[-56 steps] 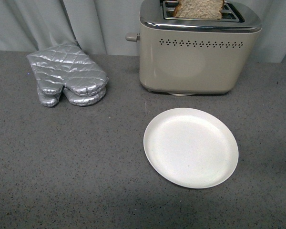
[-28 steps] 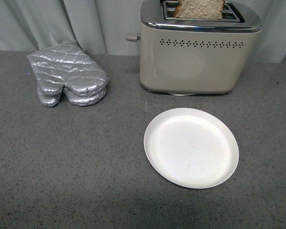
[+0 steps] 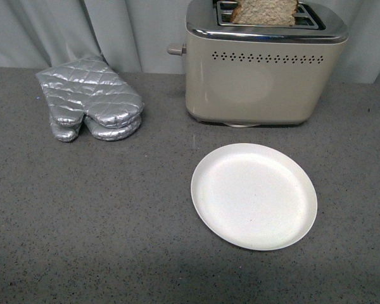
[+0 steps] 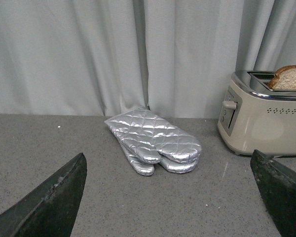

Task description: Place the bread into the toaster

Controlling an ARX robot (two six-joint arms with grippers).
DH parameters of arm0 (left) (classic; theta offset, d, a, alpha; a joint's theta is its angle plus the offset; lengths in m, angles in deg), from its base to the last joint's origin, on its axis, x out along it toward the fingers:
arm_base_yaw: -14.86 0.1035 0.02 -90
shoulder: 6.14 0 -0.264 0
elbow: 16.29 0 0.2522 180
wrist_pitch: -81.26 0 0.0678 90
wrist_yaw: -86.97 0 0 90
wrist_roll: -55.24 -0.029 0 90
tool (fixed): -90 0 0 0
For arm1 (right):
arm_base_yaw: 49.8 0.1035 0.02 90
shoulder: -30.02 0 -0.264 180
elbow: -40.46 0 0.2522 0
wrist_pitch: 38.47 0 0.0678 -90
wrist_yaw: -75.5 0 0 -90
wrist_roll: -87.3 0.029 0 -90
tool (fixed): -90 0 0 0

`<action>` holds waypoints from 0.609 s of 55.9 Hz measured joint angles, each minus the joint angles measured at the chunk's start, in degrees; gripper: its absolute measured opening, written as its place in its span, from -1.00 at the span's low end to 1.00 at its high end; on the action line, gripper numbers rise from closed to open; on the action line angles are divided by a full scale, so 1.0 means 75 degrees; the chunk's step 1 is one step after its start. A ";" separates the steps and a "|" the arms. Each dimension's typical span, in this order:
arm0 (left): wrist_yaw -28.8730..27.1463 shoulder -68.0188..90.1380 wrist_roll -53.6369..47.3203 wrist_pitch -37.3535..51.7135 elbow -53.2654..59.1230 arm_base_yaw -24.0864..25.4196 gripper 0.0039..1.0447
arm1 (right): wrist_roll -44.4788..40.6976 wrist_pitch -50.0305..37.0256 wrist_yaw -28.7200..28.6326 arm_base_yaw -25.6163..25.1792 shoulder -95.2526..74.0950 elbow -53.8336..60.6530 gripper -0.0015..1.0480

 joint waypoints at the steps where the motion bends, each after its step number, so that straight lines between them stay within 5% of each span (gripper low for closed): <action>1: 0.0000 0.0000 0.0000 0.0000 0.0000 0.0000 0.88 | 0.0000 0.0067 0.0000 0.0000 0.0070 0.0000 -0.99; 34: 0.0000 0.0000 0.0000 0.0000 0.0000 0.0000 0.88 | 0.0000 0.1460 0.0000 0.0000 0.1492 0.0000 -0.99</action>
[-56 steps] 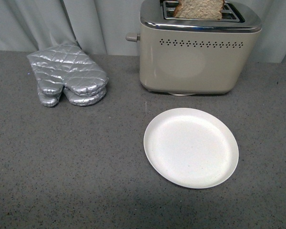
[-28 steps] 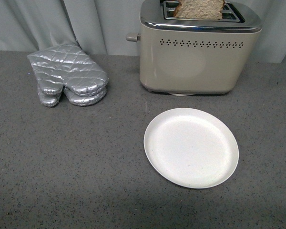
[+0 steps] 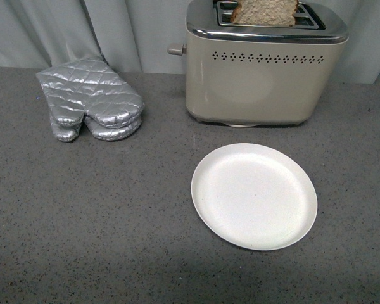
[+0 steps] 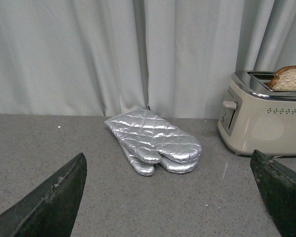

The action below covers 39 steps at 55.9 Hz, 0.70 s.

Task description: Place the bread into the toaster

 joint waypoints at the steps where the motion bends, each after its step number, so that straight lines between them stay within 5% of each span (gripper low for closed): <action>1: 0.0000 0.0000 0.0000 0.0000 0.0000 0.0000 0.88 | 0.0000 0.0017 0.0000 0.0000 0.0015 0.0000 -0.99; 10: 0.0000 0.0000 0.0000 0.0000 0.0000 0.0000 0.88 | -0.0003 0.1370 -0.0006 0.0000 0.1090 -0.0006 -0.99; 21: -0.0003 0.0000 0.0000 0.0000 0.0000 0.0000 0.88 | -0.0006 0.1469 -0.0003 0.0000 0.1416 -0.0006 -0.97; 29: -0.0003 0.0000 0.0000 0.0000 0.0000 0.0000 0.88 | -0.0012 0.1469 -0.0003 0.0000 0.1419 -0.0006 -0.45; 30: -0.0003 0.0000 0.0000 0.0000 0.0000 0.0000 0.88 | -0.0012 0.1469 -0.0003 0.0000 0.1422 -0.0006 0.37; 39: 0.0000 0.0000 0.0000 0.0000 0.0000 0.0000 0.88 | 0.0000 0.1469 -0.0003 0.0000 0.1422 -0.0006 0.85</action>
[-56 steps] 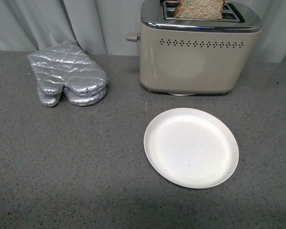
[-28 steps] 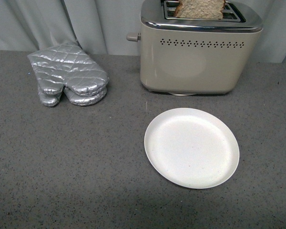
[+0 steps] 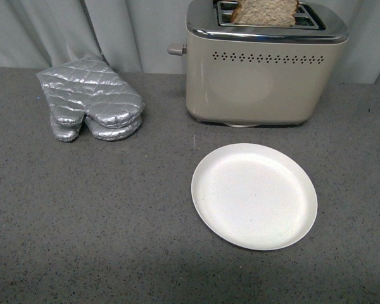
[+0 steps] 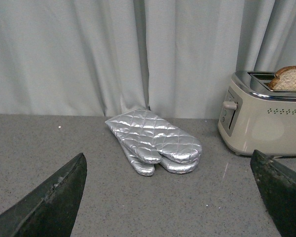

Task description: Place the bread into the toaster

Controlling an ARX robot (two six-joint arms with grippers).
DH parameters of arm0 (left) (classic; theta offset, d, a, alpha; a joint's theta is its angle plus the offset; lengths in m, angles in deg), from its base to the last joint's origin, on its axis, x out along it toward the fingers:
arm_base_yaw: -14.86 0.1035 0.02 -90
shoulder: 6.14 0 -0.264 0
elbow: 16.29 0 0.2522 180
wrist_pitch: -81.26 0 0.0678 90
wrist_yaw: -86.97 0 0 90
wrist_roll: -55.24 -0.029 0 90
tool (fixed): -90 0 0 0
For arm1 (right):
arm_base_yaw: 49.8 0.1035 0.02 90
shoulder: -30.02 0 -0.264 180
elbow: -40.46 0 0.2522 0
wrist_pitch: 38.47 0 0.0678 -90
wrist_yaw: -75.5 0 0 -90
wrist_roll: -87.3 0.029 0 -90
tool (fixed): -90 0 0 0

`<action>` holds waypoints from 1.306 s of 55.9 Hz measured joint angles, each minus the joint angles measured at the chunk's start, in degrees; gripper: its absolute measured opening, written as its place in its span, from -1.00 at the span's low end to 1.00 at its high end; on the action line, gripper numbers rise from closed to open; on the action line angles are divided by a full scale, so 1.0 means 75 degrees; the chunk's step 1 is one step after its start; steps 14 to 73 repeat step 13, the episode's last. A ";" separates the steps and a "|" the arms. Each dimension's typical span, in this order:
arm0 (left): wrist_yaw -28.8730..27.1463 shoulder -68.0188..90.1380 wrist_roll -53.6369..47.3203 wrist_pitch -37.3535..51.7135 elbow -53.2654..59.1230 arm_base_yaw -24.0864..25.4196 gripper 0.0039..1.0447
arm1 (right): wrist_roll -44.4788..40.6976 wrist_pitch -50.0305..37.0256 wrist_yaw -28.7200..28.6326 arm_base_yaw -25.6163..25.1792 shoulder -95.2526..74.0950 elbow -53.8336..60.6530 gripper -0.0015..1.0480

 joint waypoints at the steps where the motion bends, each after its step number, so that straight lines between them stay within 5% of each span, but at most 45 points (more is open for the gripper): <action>1: -0.0003 0.0000 0.0000 0.0000 0.0000 0.0000 0.88 | -0.0003 0.0000 0.0000 0.0000 0.0000 0.0000 0.84; 73: -0.0003 0.0000 0.0000 0.0000 0.0000 0.0000 0.88 | -0.0006 0.0003 0.0000 0.0000 0.0000 0.0000 0.81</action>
